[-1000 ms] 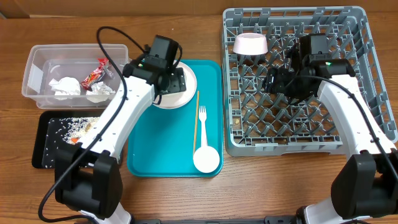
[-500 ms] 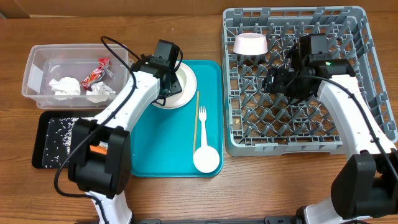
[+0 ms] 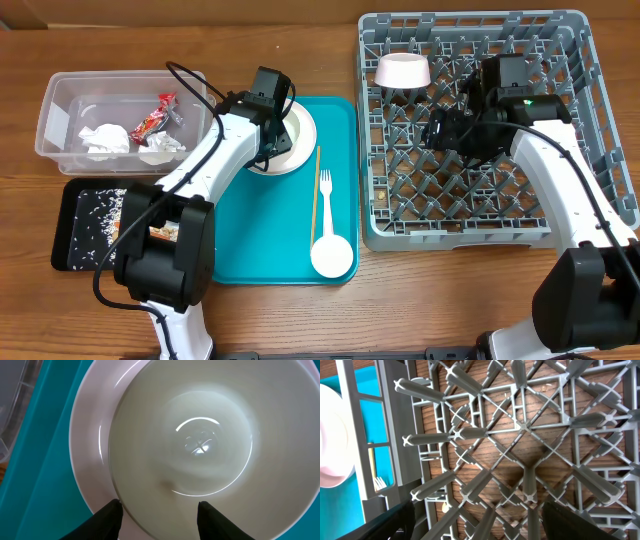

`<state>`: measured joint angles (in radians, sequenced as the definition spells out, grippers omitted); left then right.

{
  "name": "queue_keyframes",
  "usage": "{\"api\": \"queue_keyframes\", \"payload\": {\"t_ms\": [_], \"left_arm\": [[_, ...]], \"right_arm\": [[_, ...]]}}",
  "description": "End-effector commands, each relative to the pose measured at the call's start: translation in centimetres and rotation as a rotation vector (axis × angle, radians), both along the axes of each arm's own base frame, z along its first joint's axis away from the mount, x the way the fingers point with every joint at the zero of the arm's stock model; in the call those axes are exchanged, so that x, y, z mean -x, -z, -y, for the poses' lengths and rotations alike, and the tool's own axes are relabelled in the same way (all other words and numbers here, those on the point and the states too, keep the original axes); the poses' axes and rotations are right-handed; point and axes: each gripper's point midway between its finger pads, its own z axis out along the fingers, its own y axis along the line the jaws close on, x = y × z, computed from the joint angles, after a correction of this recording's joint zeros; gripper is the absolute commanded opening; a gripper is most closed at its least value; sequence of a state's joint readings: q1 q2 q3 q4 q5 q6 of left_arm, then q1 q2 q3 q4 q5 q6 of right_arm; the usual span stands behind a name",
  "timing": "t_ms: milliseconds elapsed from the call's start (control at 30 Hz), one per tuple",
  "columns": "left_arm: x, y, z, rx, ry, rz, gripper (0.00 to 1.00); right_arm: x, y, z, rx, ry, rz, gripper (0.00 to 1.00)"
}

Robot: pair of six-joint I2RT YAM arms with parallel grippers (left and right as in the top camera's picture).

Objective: Sort waste into correct bins and load items into the dishwasher
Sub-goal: 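Move the left gripper onto the white bowl on the plate and grasp it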

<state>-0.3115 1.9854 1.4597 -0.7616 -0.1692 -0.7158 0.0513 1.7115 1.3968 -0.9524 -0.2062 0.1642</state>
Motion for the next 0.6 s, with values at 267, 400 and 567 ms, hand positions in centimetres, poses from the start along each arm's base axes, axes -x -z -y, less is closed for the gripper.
{"api": "queue_keyframes", "payload": {"t_ms": [267,400,567], "left_arm": [[0.03,0.78,-0.44,-0.002,-0.054,-0.008,0.39],[0.09,0.85,-0.47,-0.004,-0.053,-0.01,0.33],[0.15,0.87,-0.43,-0.001,-0.053,-0.013,0.27]], "right_arm": [[0.03,-0.56,-0.04,-0.007,0.003,0.016,0.84],[0.02,-0.58,-0.04,-0.007,0.003,0.017,0.84],[0.0,-0.57,-0.04,-0.007,0.003,0.018,0.84]]}}
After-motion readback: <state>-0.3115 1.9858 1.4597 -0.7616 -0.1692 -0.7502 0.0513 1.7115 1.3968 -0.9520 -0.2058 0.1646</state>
